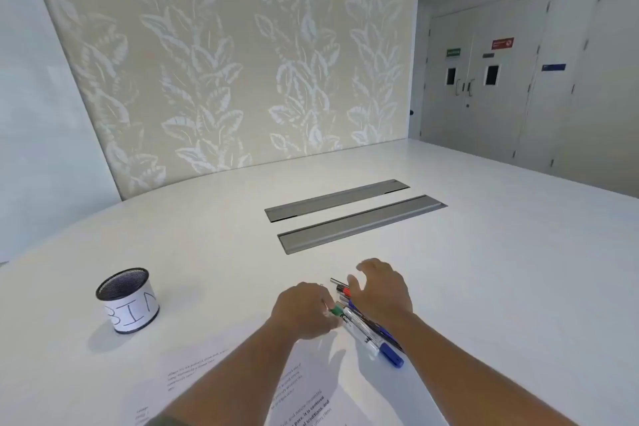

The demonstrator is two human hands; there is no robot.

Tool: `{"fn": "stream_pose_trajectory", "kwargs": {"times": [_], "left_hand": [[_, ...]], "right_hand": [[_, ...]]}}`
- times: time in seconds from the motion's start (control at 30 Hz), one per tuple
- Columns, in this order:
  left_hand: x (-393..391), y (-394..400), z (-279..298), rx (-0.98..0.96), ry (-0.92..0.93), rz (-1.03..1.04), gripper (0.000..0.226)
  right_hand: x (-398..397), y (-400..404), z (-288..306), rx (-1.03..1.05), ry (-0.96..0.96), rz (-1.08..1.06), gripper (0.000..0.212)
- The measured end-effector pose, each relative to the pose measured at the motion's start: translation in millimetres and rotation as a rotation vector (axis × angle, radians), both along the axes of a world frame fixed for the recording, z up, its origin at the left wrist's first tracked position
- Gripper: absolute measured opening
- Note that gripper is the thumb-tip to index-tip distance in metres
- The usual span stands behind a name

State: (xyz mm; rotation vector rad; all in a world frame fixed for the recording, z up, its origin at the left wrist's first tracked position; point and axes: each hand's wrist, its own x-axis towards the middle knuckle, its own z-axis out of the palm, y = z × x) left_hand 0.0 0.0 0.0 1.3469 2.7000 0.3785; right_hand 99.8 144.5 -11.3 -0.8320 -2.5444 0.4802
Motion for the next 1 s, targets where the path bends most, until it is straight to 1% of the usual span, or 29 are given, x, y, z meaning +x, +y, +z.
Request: {"fn": "stream_pose_trajectory", "kwargs": {"times": [0.07,0.17,0.23,0.33,0.47,0.53,0.63,0.73,0.8,0.9,1.0], "left_hand": [[6,6,-5,-0.026,-0.048,0.003,0.036],[14,11,-17,-0.031,-0.115,0.025,0.046],[19,15,-23,-0.032,-0.161,0.037,0.052],[28,18,-28,-0.003,-0.212,0.039,0.055],[35,24,-33,0.053,-0.225,0.064,0.047],[38,28,-36,0.092,-0.226,0.087,0.043],[41,35,-39,0.160,-0.231,0.123,0.035],[39,41,-44,0.187,-0.213,0.123,0.024],[34,45,-47,0.178,-0.189,0.094,0.022],[26,48,-47,0.178,-0.166,0.068,0.021],[15,51,-41,0.232,-0.170,0.097,0.023]], "right_hand": [[6,4,-8,-0.043,-0.054,-0.010,0.039],[13,10,-26,-0.075,-0.118,-0.029,0.037],[16,12,-34,-0.076,-0.150,-0.047,0.038],[23,14,-47,-0.056,-0.192,-0.114,0.042],[33,13,-61,0.010,-0.132,-0.250,0.050],[36,12,-65,-0.030,-0.089,-0.278,0.054],[38,13,-70,-0.106,-0.043,-0.263,0.065],[41,13,-78,-0.089,-0.059,-0.207,0.077],[40,14,-82,-0.064,-0.089,-0.171,0.082],[36,16,-85,-0.057,-0.091,-0.151,0.082],[29,17,-87,-0.056,-0.084,-0.144,0.076]]}}
